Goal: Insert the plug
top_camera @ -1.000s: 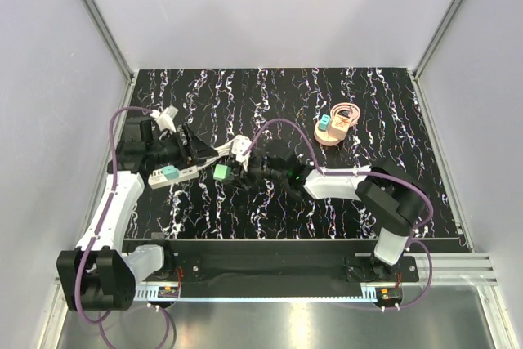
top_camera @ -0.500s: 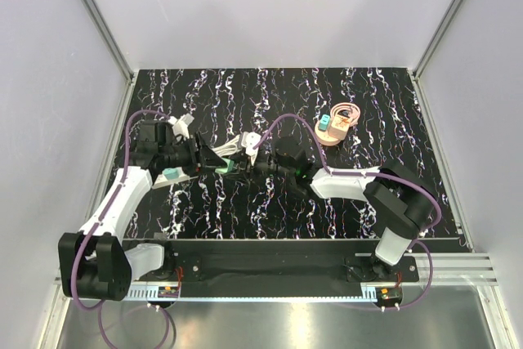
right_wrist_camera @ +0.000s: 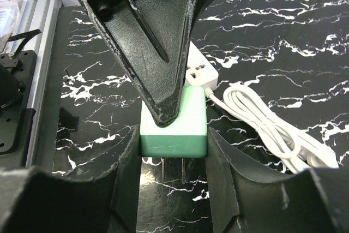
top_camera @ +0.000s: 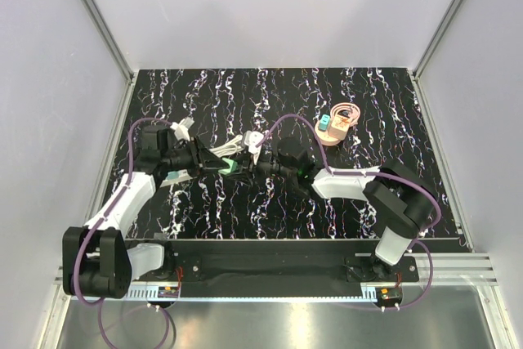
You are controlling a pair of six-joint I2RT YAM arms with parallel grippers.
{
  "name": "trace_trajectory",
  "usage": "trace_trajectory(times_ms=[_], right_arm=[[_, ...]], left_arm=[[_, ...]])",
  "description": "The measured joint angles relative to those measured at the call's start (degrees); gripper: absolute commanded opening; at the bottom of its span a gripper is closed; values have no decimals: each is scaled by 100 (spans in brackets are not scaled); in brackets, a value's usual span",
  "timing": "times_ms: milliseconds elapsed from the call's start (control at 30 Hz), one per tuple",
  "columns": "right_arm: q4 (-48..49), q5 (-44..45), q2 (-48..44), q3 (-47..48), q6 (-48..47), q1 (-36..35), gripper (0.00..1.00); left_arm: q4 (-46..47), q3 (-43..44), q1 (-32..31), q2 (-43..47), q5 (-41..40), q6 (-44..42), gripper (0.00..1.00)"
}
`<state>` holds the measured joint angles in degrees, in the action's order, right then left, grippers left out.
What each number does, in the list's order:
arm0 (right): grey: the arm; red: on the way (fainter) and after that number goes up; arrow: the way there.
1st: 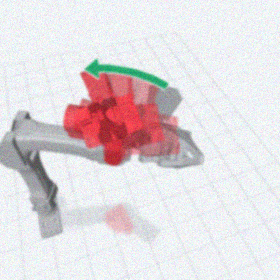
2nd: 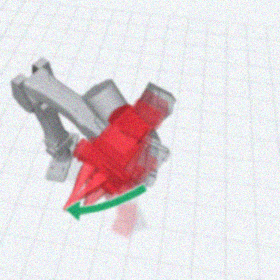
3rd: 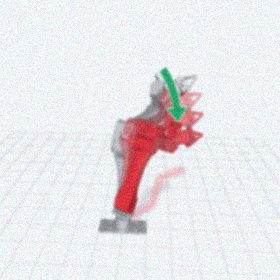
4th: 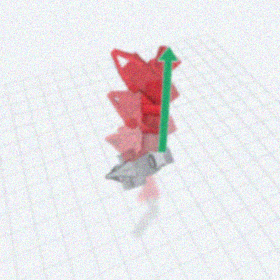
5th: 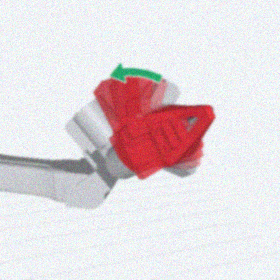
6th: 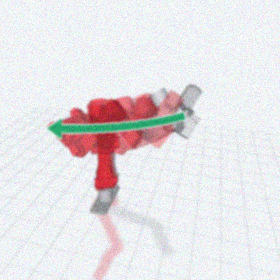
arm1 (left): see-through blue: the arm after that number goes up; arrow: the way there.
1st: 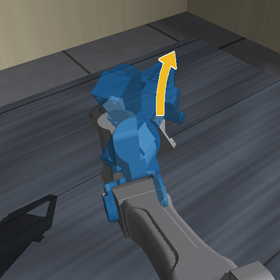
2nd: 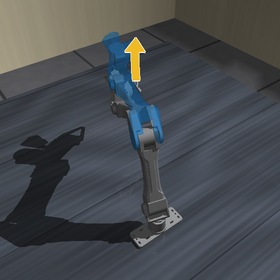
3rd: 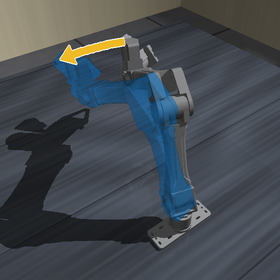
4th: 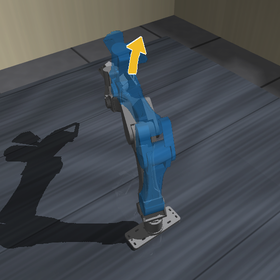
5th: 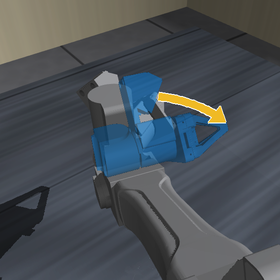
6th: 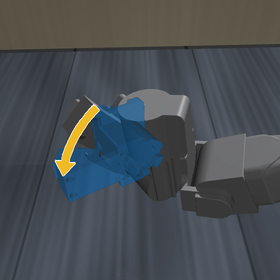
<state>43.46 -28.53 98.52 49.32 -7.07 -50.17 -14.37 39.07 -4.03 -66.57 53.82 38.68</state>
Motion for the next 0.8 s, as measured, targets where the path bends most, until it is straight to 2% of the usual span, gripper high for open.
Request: trace_trajectory(times_ms=[33,67,167,200,300,500,633,800], right_arm=[[2,13,0,-9,24,9,52],[4,37,0,-17,63,13,69],[133,105,0,-31,212,-4,88],[208,153,-11,-44,247,-20,99],[269,356,-216,-225,474,-28,100],[136,1091,-1307,-723,1226,-35,100],[-184,1829,-2232,-909,1580,-35,100],[-546,2608,-2876,-1038,1665,-35,100]], left_arm=[[120,-55,0,0,9,94,0],[245,-111,0,0,17,197,0],[501,-225,-52,9,37,553,0],[525,-243,-81,17,11,686,0],[492,-249,-120,129,-348,1084,0],[42,-28,-122,476,-1718,1880,0],[-885,870,-127,426,-2879,2361,0],[-2455,2710,-166,-282,-4315,3217,0]])
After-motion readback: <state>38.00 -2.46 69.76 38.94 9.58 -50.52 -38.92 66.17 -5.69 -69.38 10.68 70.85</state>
